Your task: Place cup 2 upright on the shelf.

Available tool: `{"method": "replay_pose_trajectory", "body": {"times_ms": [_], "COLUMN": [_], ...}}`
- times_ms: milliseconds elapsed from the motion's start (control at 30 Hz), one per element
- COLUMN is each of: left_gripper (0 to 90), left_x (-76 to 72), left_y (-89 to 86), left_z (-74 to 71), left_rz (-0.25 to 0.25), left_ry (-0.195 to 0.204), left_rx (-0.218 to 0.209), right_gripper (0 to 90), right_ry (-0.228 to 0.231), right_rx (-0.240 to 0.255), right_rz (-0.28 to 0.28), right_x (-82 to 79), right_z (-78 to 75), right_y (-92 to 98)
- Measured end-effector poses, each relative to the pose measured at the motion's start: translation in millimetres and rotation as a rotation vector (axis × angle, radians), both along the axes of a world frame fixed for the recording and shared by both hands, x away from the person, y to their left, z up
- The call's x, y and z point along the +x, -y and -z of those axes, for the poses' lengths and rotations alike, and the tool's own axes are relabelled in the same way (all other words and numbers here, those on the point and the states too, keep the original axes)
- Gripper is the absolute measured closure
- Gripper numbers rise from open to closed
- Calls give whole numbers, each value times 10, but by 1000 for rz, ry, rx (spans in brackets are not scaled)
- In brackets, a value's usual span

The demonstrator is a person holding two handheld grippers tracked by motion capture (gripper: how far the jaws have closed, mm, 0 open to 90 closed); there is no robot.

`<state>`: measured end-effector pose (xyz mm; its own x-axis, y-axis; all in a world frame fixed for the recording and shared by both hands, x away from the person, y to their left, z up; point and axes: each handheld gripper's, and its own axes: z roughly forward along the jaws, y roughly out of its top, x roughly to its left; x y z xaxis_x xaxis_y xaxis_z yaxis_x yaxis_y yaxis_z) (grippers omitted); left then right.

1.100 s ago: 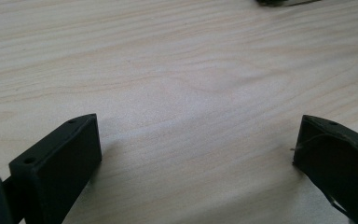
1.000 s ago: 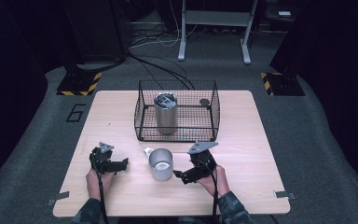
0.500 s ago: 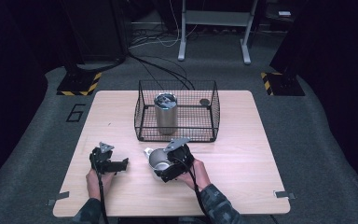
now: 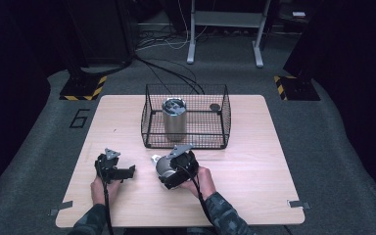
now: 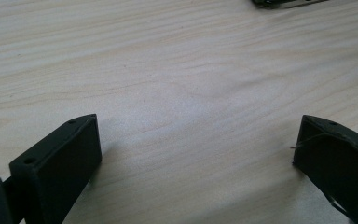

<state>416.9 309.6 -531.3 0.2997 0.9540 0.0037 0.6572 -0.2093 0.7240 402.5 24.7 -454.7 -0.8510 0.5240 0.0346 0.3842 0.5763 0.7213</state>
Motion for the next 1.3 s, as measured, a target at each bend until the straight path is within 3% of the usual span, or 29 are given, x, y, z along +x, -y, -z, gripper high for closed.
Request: {"method": "replay_pose_trajectory", "body": {"times_ms": [133, 333, 400, 533, 900, 1300], "left_gripper": [4, 5, 5, 6, 6, 6], "left_x": [0, 0, -2, 0, 0, -3], "left_y": [2, 2, 3, 3, 8, 5], "left_z": [0, 0, 0, 0, -4, -7], "left_rz": [-1, -1, -2, -2, -2, 1], "left_ry": [0, 1, 0, 2, -2, -3], "left_rx": [-1, 1, 1, 2, 4, 16], "right_gripper": [57, 59, 59, 59, 59, 59], "right_ry": [-23, -13, -7, -9, -2, -1], "right_rx": [21, 50, 40, 74, 78, 85], "right_rz": [10, 12, 25, 32, 77, 133], "right_x": [14, -6, -43, -42, -33, -37], "right_z": [-14, -75, -128, -246, -485, -602], "right_y": [45, 144, 188, 337, 661, 951]}}
